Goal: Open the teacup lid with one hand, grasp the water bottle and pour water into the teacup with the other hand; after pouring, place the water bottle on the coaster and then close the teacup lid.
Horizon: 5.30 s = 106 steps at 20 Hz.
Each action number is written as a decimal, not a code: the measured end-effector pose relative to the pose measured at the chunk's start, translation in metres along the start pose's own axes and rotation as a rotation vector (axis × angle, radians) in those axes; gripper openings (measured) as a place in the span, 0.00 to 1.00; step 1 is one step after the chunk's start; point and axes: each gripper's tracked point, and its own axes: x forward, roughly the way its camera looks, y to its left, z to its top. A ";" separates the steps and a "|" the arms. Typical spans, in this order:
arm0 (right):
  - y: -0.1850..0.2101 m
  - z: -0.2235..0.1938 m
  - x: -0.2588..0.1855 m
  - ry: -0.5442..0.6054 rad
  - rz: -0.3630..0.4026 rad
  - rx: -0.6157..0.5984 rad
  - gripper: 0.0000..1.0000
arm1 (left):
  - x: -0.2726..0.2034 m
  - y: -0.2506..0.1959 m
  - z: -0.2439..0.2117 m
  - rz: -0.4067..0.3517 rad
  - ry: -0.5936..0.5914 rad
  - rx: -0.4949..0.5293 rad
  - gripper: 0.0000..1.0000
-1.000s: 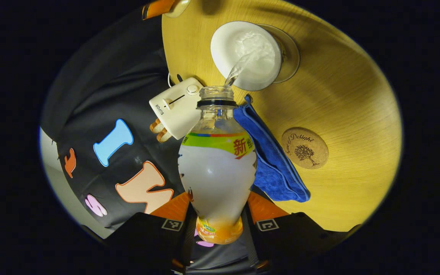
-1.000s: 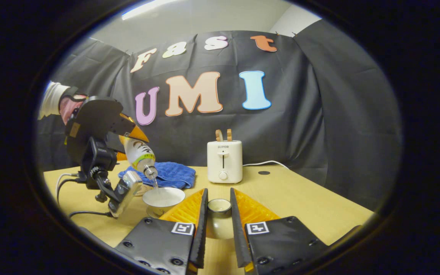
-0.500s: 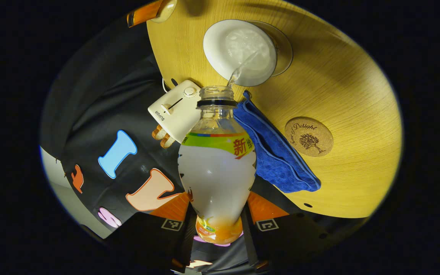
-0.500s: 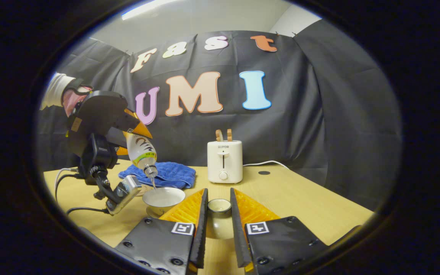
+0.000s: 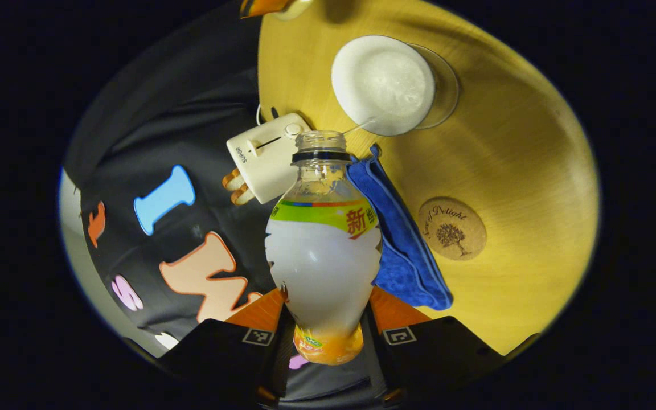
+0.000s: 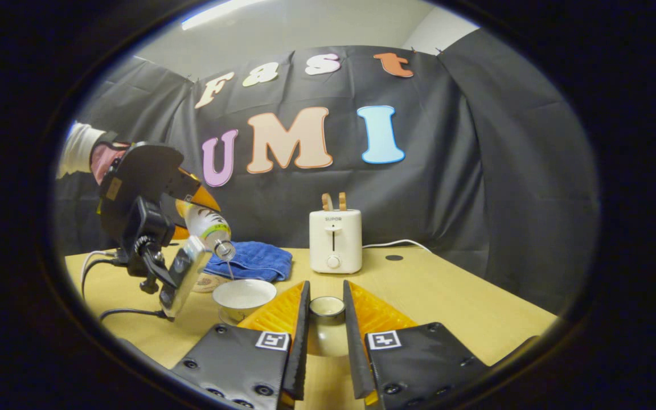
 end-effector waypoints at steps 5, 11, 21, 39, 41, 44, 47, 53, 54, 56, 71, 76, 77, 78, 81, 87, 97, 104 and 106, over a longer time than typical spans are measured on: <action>0.000 0.000 0.000 -0.001 0.000 0.000 0.35 | -0.009 -0.015 0.008 -0.005 -0.109 -0.456 0.53; 0.000 0.000 0.000 -0.002 -0.001 -0.001 0.35 | -0.029 0.010 -0.004 0.151 -0.239 -0.988 0.53; 0.001 0.001 -0.001 -0.002 0.004 0.000 0.35 | -0.003 0.017 0.001 0.158 -0.471 -1.772 0.53; 0.002 0.001 -0.002 -0.001 0.011 -0.001 0.35 | 0.040 -0.028 0.006 0.125 -0.390 -1.911 0.59; 0.002 0.001 -0.002 -0.001 0.011 -0.001 0.35 | 0.041 -0.031 0.007 0.119 -0.382 -1.905 0.61; 0.003 0.001 -0.001 -0.001 0.012 -0.001 0.35 | 0.041 -0.030 0.007 0.118 -0.385 -1.907 0.62; 0.003 0.001 -0.001 -0.001 0.013 -0.001 0.35 | 0.041 -0.031 0.008 0.119 -0.382 -1.909 0.64; 0.003 0.000 -0.001 -0.002 0.013 -0.001 0.35 | 0.041 -0.033 0.010 0.109 -0.377 -1.909 0.69; 0.003 0.000 -0.001 -0.002 0.013 -0.001 0.35 | 0.041 -0.032 0.010 0.108 -0.377 -1.909 0.70; 0.003 0.000 -0.001 -0.002 0.013 -0.001 0.35 | 0.040 -0.033 0.008 0.109 -0.373 -1.909 0.74; 0.003 0.000 0.000 -0.002 0.014 -0.001 0.35 | -0.004 -0.044 0.010 0.140 -0.425 -1.922 0.95; 0.002 0.000 -0.001 0.000 0.014 -0.001 0.35 | -0.027 -0.053 0.002 0.168 -0.448 -1.934 0.95; 0.003 0.000 -0.001 0.000 0.014 -0.001 0.35 | -0.033 -0.056 0.000 0.171 -0.448 -1.929 0.94; 0.003 0.000 -0.001 0.000 0.014 -0.001 0.35 | -0.038 -0.057 -0.003 0.179 -0.453 -1.919 0.95; 0.004 0.001 0.001 -0.003 0.009 -0.001 0.35 | -0.054 -0.067 -0.018 0.239 -0.421 -1.901 0.95; 0.026 -0.001 0.011 0.001 0.072 0.000 0.35 | -0.072 -0.089 -0.060 0.380 -0.271 -1.932 0.95; 0.094 -0.005 0.055 0.016 0.243 0.002 0.35 | -0.081 -0.105 -0.083 0.462 -0.151 -1.952 0.95; 0.120 -0.014 0.075 0.065 0.297 -0.009 0.35 | -0.080 -0.105 -0.083 0.464 -0.154 -1.952 0.95; 0.125 -0.017 0.078 0.086 0.307 -0.017 0.35 | -0.079 -0.106 -0.083 0.464 -0.155 -1.952 0.95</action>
